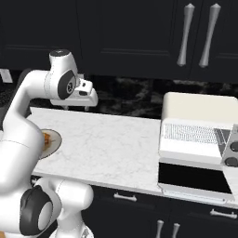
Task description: Pick up the kebab skewer and baguette bread, and place them inside the toaster oven. Close the toaster oven door and start by setting the timer.
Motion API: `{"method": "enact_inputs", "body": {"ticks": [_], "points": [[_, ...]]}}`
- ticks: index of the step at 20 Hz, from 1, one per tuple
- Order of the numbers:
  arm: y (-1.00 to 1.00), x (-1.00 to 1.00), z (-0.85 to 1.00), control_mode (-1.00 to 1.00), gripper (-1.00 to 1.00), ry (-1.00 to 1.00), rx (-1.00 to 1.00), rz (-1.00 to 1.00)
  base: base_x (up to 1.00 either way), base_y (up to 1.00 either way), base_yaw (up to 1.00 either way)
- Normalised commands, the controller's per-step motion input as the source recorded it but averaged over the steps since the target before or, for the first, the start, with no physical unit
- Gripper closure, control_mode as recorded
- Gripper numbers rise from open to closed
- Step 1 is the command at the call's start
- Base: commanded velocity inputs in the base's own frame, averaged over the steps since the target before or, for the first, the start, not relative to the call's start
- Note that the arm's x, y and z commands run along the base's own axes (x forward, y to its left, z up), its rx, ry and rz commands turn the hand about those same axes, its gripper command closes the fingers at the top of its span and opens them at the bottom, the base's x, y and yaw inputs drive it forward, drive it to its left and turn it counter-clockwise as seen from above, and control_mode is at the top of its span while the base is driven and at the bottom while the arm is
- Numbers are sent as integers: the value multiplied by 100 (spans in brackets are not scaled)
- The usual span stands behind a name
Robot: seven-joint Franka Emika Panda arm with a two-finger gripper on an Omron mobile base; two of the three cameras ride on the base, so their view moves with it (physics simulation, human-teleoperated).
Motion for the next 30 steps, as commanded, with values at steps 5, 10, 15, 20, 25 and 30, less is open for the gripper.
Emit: {"method": "enact_inputs", "body": {"ticks": [5, 10, 15, 20, 25, 30], "points": [[0, 0, 0, 100, -100, 0, 0, 0, 0, -45, 0], [0, 0, 0, 100, -100, 0, 0, 0, 2, -40, 0], [0, 0, 0, 100, -100, 0, 0, 0, 3, -36, 0], [0, 0, 0, 100, -100, 0, 0, 0, 1, -10, 0], [0, 0, 0, 100, -100, 0, 0, 0, 0, 0, 0], [0, 0, 0, 100, -100, 0, 0, 0, 0, 0, 0]]}}
